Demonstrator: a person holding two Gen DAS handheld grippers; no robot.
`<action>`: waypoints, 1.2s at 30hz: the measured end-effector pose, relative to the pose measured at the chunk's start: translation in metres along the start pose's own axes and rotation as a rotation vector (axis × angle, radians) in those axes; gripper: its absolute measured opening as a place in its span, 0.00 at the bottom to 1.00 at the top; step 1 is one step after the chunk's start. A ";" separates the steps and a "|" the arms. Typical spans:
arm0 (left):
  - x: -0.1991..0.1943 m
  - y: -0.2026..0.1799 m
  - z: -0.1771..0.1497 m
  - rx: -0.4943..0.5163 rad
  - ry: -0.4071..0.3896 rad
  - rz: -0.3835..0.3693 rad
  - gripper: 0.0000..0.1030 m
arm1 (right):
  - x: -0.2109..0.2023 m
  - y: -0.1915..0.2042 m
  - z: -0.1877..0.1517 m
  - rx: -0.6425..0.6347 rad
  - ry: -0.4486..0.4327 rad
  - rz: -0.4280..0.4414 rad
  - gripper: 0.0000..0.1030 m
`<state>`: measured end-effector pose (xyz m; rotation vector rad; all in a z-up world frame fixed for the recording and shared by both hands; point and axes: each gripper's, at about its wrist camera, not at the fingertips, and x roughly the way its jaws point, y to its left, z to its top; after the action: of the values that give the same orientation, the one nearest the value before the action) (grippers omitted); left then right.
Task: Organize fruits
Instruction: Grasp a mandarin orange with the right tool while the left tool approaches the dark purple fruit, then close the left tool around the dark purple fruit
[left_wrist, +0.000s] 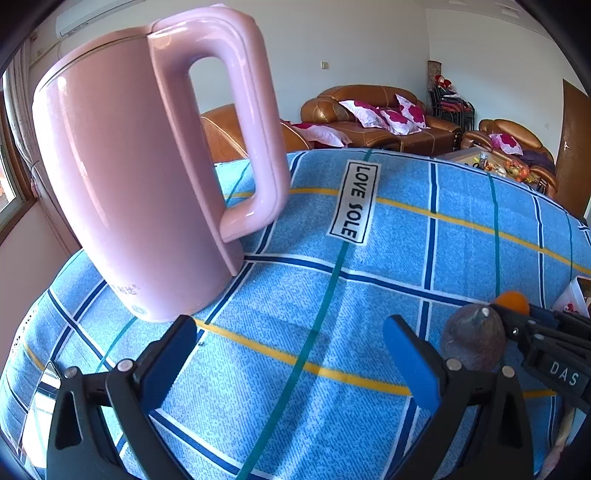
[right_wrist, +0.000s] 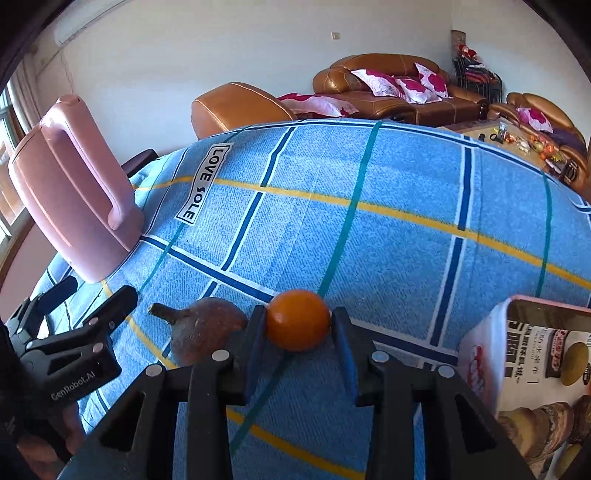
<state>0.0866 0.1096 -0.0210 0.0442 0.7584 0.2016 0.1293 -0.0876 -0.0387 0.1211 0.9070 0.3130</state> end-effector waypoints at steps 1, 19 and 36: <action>-0.001 0.001 0.000 -0.002 -0.002 0.000 1.00 | 0.001 -0.002 0.001 0.022 -0.007 0.016 0.38; -0.023 -0.007 0.002 0.010 -0.109 -0.216 1.00 | -0.062 0.026 -0.026 0.015 -0.338 -0.234 0.36; 0.019 -0.085 0.003 0.213 0.129 -0.322 0.74 | -0.105 0.010 -0.068 0.018 -0.402 -0.299 0.36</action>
<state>0.1162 0.0301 -0.0415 0.1106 0.9021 -0.1847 0.0131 -0.1132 0.0014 0.0596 0.5180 -0.0016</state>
